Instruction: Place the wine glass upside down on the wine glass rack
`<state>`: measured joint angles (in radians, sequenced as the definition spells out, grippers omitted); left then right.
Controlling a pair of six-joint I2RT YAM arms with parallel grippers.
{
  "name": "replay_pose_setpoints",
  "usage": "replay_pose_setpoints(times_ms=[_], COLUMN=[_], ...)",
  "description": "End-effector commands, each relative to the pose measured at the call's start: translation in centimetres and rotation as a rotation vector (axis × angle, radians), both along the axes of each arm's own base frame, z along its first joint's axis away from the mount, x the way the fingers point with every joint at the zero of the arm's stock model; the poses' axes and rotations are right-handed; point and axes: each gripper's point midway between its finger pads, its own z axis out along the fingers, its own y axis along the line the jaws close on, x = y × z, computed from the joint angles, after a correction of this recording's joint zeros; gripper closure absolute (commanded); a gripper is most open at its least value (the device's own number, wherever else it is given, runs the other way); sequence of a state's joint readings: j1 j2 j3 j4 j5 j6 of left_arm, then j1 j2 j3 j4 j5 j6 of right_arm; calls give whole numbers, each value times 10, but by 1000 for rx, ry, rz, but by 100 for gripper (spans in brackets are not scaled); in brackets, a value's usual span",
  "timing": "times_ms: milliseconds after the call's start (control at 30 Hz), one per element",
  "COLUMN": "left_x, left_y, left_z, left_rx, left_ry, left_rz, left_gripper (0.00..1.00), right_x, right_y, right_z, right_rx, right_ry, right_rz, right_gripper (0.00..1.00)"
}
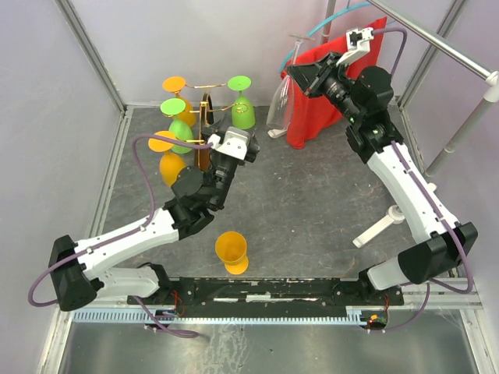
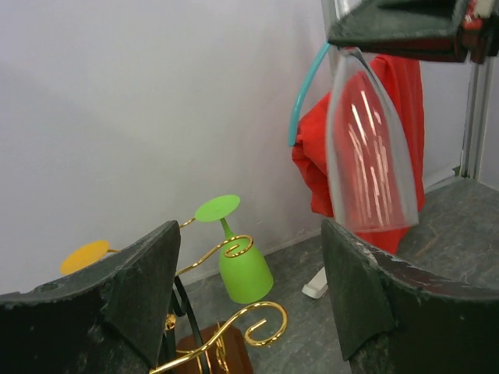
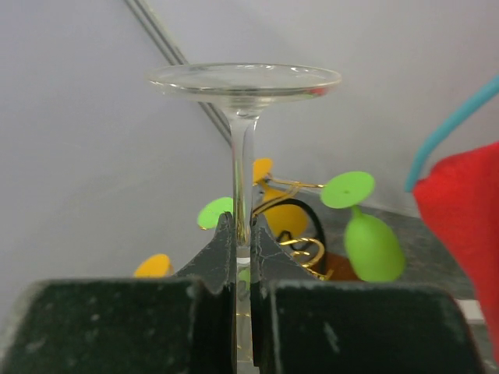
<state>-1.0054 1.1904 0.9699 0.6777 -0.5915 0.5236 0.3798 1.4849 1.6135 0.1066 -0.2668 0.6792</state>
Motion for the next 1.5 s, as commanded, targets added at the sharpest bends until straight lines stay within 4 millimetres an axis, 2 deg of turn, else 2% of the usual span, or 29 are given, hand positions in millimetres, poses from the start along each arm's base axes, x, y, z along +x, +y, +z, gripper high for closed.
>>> replay_pose_setpoints(times_ms=[0, 100, 167, 233, 267, 300, 433, 500, 633, 767, 967, 1200, 1467], left_x=[-2, 22, 44, 57, 62, 65, 78, 79, 81, 83, 90, 96, 101], left_y=[26, 47, 65, 82, 86, 89, 89, 87, 87, 89, 95, 101, 108], left_z=[37, 54, 53, 63, 60, 65, 60, 58, 49, 40, 30, 20, 18], left_rx=[-133, -201, -240, -277, -262, -249, -219, -228, -242, -246, -233, -232, -222], left_ry=[37, 107, 197, 219, 235, 237, 287, 291, 309, 327, 331, 336, 335], left_rz=[34, 65, 53, 53, 67, 75, 74, 58, 49, 58, 97, 123, 158], left_gripper=[19, 17, 17, 18, 17, 17, 15, 15, 14, 14, 14, 13, 13], right_x=[-5, -3, 2, 7, 8, 9, 11, 12, 11, 18, 24, 28, 35], right_y=[-21, -21, -23, -21, -17, -13, 6, 14, 33, 60, 86, 106, 121], right_z=[-13, -37, -57, -80, -87, -94, -113, -121, -124, -141, -154, -172, -192], right_rx=[-179, -248, -289, -348, -368, -384, -369, -347, -278, -252, -255, -252, -259], right_ry=[-96, -144, -157, -166, -180, -197, -286, -333, -467, -455, -473, -467, -440], right_rz=[-105, -112, -129, -126, -114, -100, -38, -6, 68, 200, 259, 308, 340], right_gripper=[99, 99, 99, 99, 99, 99, 99, 99, 99, 99, 99, 99, 99])
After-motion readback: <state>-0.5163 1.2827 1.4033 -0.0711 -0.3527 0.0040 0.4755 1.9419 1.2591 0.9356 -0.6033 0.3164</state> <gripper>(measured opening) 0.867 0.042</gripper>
